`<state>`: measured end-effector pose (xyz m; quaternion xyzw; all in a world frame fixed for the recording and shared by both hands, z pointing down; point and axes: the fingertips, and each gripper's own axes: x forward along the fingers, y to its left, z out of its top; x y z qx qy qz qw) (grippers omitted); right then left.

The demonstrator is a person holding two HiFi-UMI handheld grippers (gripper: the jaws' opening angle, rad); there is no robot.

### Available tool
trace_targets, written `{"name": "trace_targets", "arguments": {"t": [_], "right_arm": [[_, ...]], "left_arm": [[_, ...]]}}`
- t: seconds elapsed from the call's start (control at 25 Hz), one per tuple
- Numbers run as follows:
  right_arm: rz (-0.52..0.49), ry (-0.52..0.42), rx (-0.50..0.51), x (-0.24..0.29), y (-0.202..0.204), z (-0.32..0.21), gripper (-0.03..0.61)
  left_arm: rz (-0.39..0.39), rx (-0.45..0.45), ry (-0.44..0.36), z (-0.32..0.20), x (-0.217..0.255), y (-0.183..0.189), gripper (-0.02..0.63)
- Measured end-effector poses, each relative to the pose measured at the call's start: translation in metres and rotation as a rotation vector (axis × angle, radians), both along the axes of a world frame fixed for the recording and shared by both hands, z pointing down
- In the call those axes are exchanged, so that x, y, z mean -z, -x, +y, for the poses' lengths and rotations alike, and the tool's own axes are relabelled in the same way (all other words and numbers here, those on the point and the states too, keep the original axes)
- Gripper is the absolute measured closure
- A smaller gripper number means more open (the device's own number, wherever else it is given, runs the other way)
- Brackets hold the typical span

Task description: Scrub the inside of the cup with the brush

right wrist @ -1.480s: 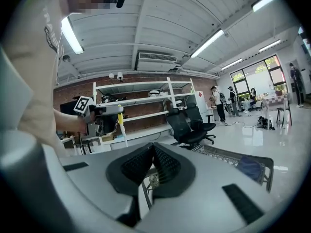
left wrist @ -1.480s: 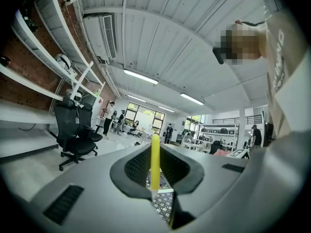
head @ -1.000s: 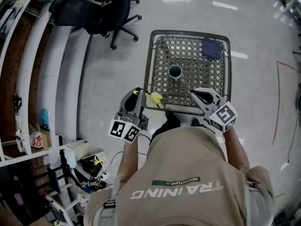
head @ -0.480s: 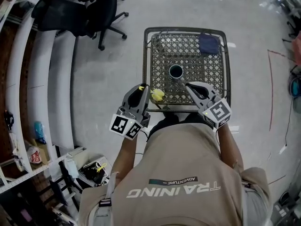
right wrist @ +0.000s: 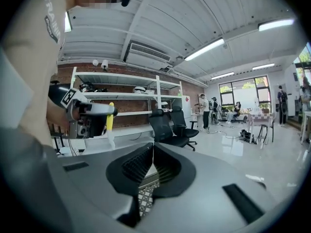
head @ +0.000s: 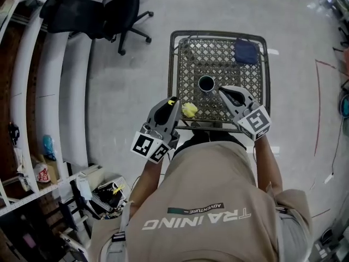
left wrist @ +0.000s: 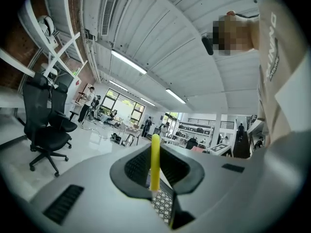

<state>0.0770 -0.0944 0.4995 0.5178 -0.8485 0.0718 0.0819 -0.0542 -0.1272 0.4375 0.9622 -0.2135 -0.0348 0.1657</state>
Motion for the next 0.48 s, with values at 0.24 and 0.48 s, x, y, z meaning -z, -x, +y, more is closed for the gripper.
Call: {"name": "trace_targets", "arguments": {"t": [0.24,0.48], "right_arm": [[0.05,0.009,0.109,-0.043,0.005,-0.018,0.561],[0.058,0.016,0.205,-0.09,0.0,-0.04,0.56]], "left_arm": [[-0.046,0.08,-0.04,0.0,0.01,0.002,0.563],[-0.112,0.165,-0.032,-0.006,0.003,0.004,0.563]]}}
